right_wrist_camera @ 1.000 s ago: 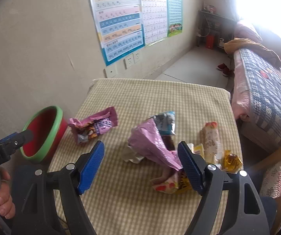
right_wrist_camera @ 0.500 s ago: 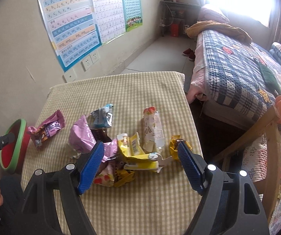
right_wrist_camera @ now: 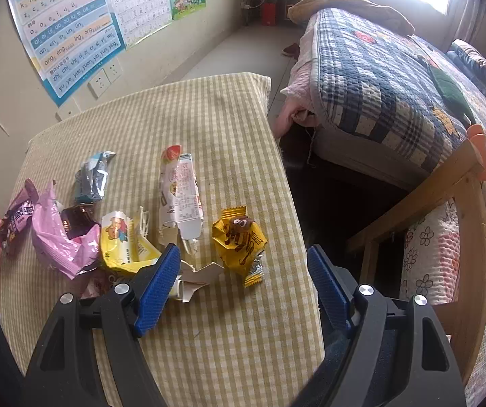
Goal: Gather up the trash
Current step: 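Move both grippers back over the table toward the wrappers, then grasp the pink wrapper with the left gripper while the right grasps the yellow wrapper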
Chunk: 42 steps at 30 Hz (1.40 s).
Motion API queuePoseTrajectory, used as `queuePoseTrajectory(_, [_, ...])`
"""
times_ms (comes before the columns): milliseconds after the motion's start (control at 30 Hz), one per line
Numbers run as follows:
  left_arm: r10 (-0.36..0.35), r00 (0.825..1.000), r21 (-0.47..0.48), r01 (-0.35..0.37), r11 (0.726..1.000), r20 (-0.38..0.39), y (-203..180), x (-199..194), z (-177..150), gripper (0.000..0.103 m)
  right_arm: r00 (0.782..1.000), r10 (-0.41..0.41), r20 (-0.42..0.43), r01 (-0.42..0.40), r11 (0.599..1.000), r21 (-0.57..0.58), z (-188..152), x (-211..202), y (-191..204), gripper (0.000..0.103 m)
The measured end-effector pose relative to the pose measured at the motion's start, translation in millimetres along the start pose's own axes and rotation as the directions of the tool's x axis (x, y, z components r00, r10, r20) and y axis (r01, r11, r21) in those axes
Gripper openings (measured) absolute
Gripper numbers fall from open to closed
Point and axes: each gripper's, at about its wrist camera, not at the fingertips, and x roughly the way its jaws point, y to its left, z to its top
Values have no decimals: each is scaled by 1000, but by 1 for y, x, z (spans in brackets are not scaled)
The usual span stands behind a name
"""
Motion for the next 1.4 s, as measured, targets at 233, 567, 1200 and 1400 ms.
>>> queuePoseTrajectory(233, [20, 998, 55, -17, 998, -54, -4, 30, 7, 97, 999, 10, -49, -9, 1000, 16, 5, 29, -8, 73])
queuePoseTrajectory(567, [65, 991, 156, -46, 987, -120, -14, 73, 10, 97, 996, 41, -82, -39, 999, 16, 11, 52, -6, 72])
queuePoseTrajectory(1200, [38, 998, 135, -30, 990, -58, -20, 40, 0, 54, 996, 66, -59, -62, 995, 73, 8, 36, -16, 29])
queuePoseTrajectory(1400, [-2, 1000, 97, 4, 995, -25, -21, 14, -6, 54, 998, 70, 0, -69, 996, 60, 11, 5, -14, 29])
